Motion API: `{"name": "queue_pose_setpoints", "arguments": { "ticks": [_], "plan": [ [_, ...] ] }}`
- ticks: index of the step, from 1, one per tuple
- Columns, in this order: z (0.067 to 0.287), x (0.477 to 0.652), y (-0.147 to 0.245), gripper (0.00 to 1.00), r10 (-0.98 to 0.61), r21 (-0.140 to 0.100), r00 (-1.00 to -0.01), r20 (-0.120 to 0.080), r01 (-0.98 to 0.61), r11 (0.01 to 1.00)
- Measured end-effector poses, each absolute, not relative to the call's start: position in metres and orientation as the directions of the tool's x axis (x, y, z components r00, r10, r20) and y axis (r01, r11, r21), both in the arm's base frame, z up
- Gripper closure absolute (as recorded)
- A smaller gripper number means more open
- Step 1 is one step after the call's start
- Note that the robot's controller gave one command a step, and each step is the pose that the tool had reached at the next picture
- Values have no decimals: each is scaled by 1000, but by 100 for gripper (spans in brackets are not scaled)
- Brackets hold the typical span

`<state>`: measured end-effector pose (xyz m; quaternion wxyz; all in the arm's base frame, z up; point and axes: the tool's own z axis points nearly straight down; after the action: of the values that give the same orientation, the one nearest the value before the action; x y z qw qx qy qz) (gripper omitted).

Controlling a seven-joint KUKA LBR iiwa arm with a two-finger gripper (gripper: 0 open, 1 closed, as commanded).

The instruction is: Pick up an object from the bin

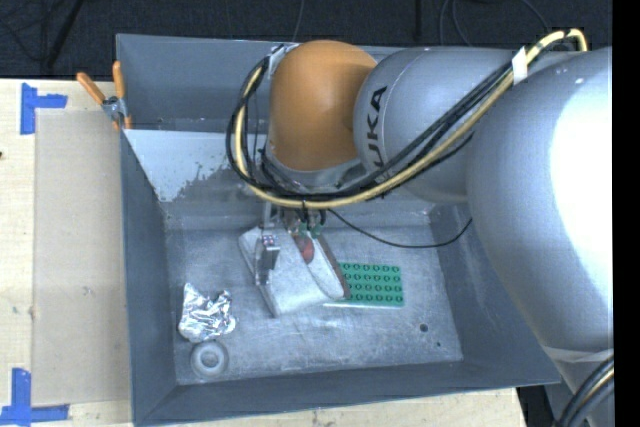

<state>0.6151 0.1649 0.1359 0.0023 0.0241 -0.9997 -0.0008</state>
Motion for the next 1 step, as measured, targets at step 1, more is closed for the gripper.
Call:
{"name": "queue_pose_setpoints", "arguments": {
  "ticks": [1],
  "plan": [
    [74,572,161,0,-116,0,-993,8,-116,993]
  ]
}}
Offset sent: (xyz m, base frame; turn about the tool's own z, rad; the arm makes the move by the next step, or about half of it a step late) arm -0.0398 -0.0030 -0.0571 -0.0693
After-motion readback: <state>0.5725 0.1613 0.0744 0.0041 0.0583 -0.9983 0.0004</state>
